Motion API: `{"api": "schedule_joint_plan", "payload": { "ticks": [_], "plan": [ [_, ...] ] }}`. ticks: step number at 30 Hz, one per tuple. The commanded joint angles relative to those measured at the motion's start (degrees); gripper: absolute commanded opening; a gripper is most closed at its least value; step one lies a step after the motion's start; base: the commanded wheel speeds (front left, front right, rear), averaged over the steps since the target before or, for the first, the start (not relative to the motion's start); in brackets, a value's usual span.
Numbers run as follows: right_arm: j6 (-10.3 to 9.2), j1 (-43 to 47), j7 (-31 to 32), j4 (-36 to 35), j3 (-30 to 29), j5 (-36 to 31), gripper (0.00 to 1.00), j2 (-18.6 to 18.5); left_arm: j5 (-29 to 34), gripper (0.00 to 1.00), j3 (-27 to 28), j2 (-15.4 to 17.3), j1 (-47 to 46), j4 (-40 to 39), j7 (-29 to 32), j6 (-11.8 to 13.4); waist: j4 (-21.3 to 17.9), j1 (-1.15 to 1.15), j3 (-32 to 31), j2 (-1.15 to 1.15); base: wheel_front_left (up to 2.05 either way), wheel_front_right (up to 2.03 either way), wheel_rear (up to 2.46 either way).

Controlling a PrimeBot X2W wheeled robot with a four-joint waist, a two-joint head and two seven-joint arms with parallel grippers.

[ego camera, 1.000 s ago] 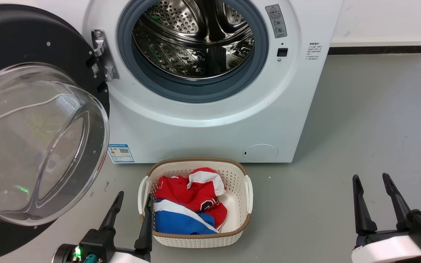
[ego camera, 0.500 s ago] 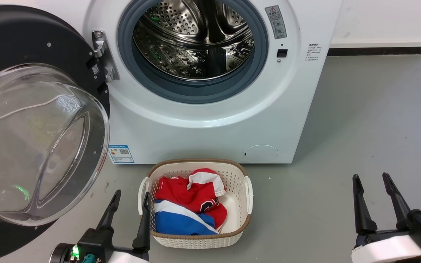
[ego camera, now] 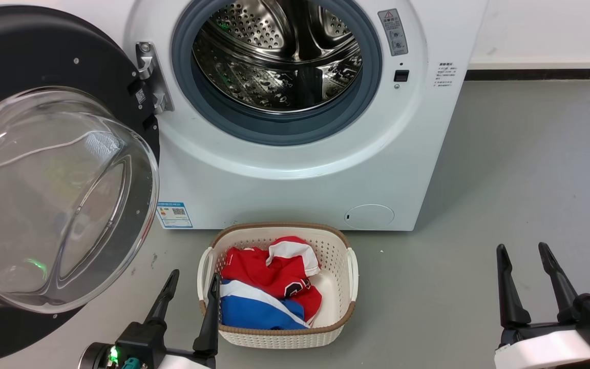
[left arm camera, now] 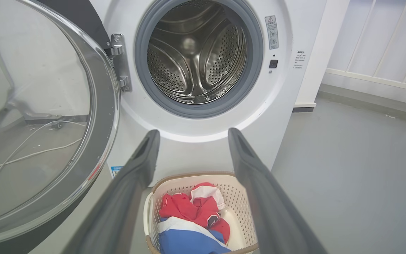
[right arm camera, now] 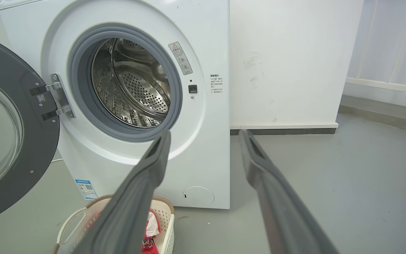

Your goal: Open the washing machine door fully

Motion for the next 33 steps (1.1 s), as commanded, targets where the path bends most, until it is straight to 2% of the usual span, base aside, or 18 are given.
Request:
{"api": "schedule_joint_plan", "payload": {
  "ticks": [1,12,13,16,33],
  "plan": [
    [-0.04,-0.10,-0.12,-0.07,-0.06,0.45,1.00,0.16,0.04,1.00,0.01,-0.08,0.54,-0.09,-0.15,-0.28,0.14,0.00,0.03,0.00,0.00,0.00,0.00],
    [-0.04,-0.10,-0.12,0.16,-0.07,0.28,1.00,0.15,-0.34,1.00,-0.33,-0.07,0.32,-1.16,-0.15,-0.48,0.68,0.00,0.14,0.00,0.00,0.00,0.00],
    [0.00,-0.02,0.00,0.12,-0.03,0.22,0.00,0.01,-0.32,0.00,-0.33,-0.01,0.00,-1.13,0.00,-0.33,0.69,0.00,0.13,0.00,0.00,0.00,0.00],
    [0.00,0.28,0.18,1.75,-0.01,0.27,0.00,0.03,-0.36,0.00,-0.36,-0.01,0.41,0.39,0.20,-0.32,0.70,0.00,0.12,0.00,0.00,0.00,0.00],
    [0.00,-1.82,4.72,3.48,-0.43,18.44,0.00,0.04,-19.64,0.00,0.95,0.91,-1.93,2.04,3.71,-0.83,0.58,0.00,0.17,0.00,0.00,0.00,0.00]
  ]
}}
